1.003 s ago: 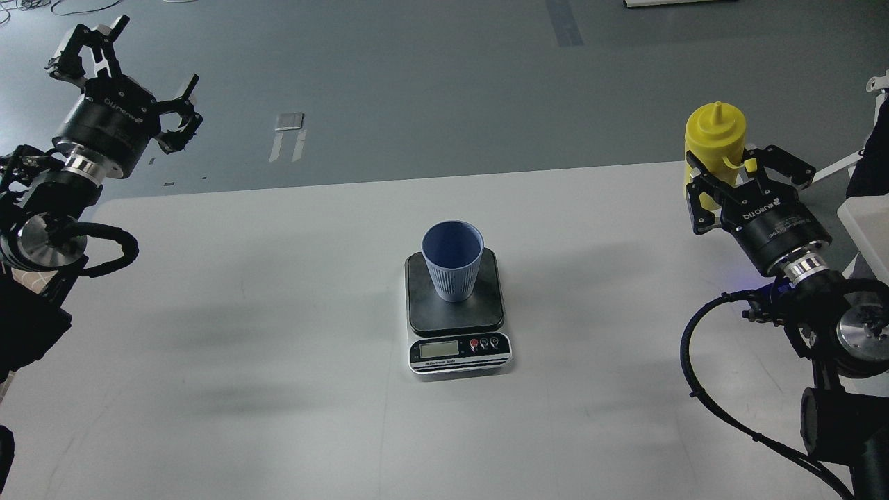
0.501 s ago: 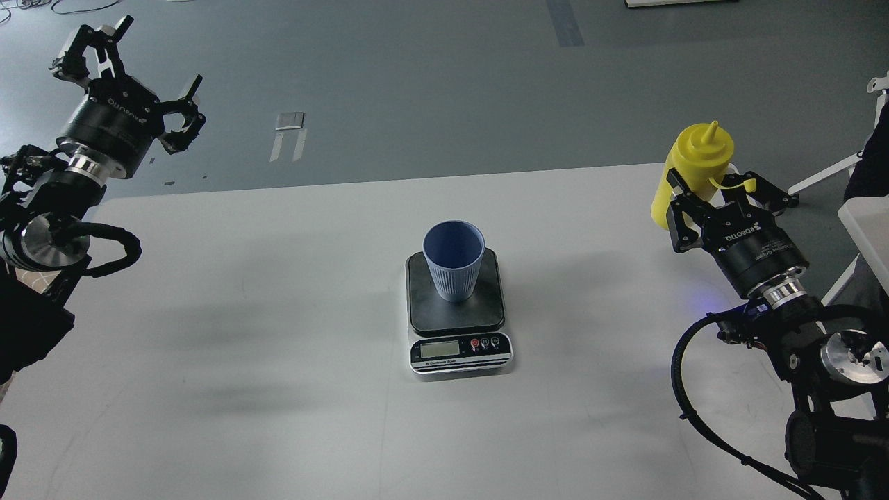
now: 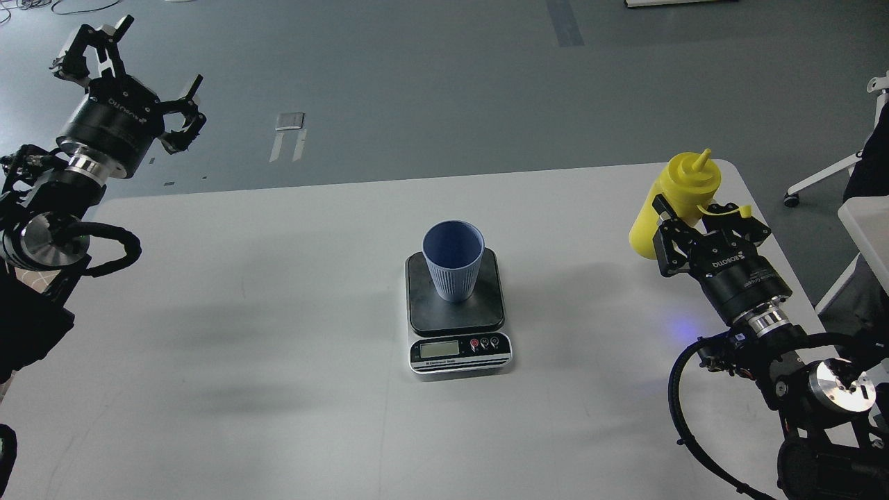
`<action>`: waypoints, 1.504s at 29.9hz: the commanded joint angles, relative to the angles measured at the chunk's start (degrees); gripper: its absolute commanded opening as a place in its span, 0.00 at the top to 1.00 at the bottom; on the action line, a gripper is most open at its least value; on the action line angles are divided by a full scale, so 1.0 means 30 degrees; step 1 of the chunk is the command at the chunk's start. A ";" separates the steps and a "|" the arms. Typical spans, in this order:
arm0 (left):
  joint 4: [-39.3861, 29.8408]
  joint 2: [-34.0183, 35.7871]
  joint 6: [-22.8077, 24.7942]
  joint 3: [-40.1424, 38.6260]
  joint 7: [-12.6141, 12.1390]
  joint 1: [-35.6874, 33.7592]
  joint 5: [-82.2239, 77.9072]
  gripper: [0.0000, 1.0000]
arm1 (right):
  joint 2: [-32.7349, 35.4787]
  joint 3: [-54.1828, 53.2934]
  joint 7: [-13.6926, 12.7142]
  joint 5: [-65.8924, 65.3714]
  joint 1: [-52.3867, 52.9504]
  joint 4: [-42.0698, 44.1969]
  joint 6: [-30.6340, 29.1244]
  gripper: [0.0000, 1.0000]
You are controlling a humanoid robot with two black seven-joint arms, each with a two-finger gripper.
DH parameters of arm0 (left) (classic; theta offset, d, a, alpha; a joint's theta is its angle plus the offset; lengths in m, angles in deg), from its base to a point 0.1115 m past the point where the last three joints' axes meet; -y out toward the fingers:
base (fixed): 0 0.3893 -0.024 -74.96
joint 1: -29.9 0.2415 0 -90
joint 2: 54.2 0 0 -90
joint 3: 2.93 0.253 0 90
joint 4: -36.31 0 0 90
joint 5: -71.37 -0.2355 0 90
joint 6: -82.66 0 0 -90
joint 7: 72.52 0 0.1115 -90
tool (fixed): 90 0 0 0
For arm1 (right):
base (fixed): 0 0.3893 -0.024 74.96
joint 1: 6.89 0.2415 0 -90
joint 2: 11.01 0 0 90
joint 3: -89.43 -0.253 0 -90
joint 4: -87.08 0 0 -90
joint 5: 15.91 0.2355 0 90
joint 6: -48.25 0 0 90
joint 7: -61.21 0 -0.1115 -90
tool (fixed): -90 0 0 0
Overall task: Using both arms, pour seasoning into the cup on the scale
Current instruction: 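Lower the yellow bottle onto the table with the right gripper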
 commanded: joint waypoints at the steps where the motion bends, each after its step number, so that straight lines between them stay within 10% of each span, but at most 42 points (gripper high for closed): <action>1: 0.0003 0.0056 0.0000 -0.0001 -0.0032 0.0002 -0.0001 0.02 | 0.0001 -0.0027 -0.0003 0.0512 -0.0329 0.0067 0.0008 0.83; 17: 0.0003 0.0203 0.0000 -0.0001 -0.0033 0.0002 -0.0001 0.02 | 0.0001 -0.0379 -0.0003 0.0513 -0.0359 0.1795 -0.0021 0.74; 27: 0.0003 0.0173 0.0000 -0.0001 -0.0033 -0.0027 -0.0001 0.02 | 0.0001 -0.0379 -0.0003 0.0483 -0.0359 0.2030 0.0009 0.56; 35: 0.0032 0.0173 0.0000 -0.0001 -0.0032 -0.0056 -0.0001 0.02 | 0.0001 -0.0379 0.0014 0.0483 -0.0330 0.2059 0.0096 0.08; 45: 0.0032 0.0115 0.0000 -0.0001 -0.0033 -0.0086 -0.0001 0.02 | 0.0001 -0.0349 0.0014 0.0513 -0.0564 0.1767 -0.0021 0.04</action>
